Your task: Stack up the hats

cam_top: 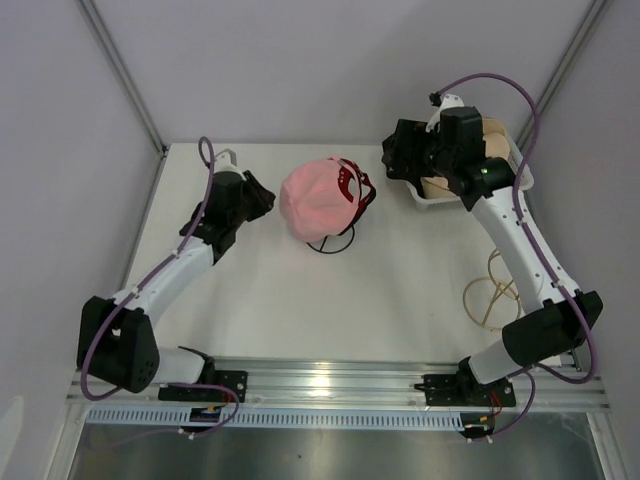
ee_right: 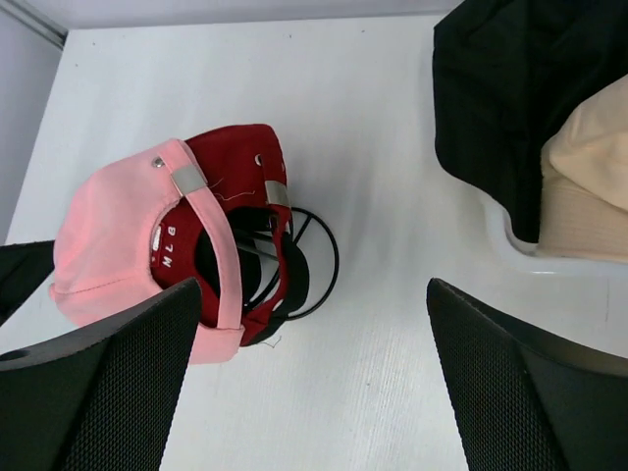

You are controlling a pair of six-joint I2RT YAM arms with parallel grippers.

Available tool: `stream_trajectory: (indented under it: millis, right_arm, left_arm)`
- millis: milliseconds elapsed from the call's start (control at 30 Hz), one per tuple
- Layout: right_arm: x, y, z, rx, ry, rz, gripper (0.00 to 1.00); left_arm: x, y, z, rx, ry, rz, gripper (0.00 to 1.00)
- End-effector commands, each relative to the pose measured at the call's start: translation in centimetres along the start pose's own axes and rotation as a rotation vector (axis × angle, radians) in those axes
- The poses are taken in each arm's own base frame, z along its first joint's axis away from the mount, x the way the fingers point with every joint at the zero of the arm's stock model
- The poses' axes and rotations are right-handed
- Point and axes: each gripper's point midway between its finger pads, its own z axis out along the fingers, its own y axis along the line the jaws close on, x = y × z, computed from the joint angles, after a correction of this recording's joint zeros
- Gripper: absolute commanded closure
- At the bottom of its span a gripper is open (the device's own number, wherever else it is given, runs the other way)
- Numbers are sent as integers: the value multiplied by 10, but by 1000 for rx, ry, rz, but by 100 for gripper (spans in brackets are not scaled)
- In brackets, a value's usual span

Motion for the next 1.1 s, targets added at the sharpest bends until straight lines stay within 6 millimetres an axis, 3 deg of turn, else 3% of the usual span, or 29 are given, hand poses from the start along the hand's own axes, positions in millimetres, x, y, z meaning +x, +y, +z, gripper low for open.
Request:
stream_trajectory:
  millis: [0, 67, 200, 333, 367, 500, 667, 700, 733, 833, 900, 933, 1067]
  right_arm:
    - [-4, 6, -21, -53, 18, -10, 1]
    - [-13, 12, -27, -81, -13, -9, 0]
    - [-33, 49, -29, -266, -105, -64, 2]
    - [-28, 59, -1, -255, -78, -127, 10]
    - [-24, 51, 18, -208, -55, -121, 13]
    - [7, 21, 56, -104, 51, -76, 15]
    - [26, 6, 80, -92, 79, -35, 16]
    - [31, 1, 87, -80, 86, -28, 16]
    - [33, -1, 91, -70, 88, -25, 19]
    - [47, -12, 107, -28, 112, 0, 28]
    - [55, -13, 114, -32, 121, 24, 34]
    - [69, -14, 120, -40, 151, 35, 39]
    - [93, -15, 134, -49, 179, 75, 47]
  left_arm:
    - [-27, -7, -17, 5, -61, 71, 62]
    - [-39, -19, -20, 44, -82, 80, 61]
    - [-55, -45, -22, 119, -87, 112, 58]
    - [-77, -83, -24, 239, -89, 149, 46]
    - [-76, -87, -15, 236, -57, 160, 44]
    - [-64, -109, -1, 290, 39, 180, 43]
    - [-27, -129, 17, 310, 147, 230, 43]
    - [-30, -138, 23, 318, 147, 238, 43]
    - [-20, -142, 24, 319, 178, 249, 43]
    - [-16, -163, 28, 328, 190, 293, 43]
    - [-8, -163, 33, 293, 199, 334, 43]
    - [-7, -176, 34, 305, 191, 361, 44]
    - [13, -184, 44, 256, 230, 431, 44]
